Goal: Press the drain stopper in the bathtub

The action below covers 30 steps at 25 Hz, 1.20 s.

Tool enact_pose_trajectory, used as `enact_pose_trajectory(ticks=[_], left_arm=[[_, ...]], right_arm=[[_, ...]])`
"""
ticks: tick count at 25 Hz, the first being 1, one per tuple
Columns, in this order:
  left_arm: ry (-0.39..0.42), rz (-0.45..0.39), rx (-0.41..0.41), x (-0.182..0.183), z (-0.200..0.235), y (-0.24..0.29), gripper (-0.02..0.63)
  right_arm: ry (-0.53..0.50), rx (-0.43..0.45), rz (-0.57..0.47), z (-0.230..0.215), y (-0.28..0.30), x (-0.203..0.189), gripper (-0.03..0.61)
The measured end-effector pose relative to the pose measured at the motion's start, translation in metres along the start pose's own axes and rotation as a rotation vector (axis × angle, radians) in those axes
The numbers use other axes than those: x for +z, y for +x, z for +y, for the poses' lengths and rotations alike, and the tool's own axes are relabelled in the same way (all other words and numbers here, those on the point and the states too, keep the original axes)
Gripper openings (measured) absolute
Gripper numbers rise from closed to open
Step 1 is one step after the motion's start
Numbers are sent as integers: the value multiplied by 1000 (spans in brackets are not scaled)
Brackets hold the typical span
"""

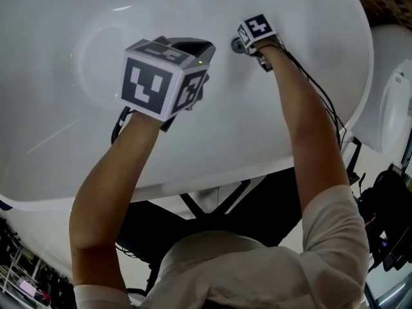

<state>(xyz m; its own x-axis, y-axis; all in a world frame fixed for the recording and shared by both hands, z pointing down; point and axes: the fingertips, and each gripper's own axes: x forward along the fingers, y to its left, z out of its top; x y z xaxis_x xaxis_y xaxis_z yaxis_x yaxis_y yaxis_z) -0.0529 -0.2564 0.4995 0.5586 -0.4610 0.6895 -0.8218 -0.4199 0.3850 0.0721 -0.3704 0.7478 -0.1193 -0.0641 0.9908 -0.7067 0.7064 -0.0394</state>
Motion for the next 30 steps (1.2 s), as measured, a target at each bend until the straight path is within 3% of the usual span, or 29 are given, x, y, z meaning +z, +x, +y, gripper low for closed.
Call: enact_pose_trajectory(ticks=[10, 30], left_arm=[[-25, -100, -8, 14, -37, -37, 17], [64, -362, -13, 24, -149, -142, 17]], right_arm=[[-36, -43, -109, 6, -83, 18, 17], [-39, -138, -445, 32, -287, -6, 17]])
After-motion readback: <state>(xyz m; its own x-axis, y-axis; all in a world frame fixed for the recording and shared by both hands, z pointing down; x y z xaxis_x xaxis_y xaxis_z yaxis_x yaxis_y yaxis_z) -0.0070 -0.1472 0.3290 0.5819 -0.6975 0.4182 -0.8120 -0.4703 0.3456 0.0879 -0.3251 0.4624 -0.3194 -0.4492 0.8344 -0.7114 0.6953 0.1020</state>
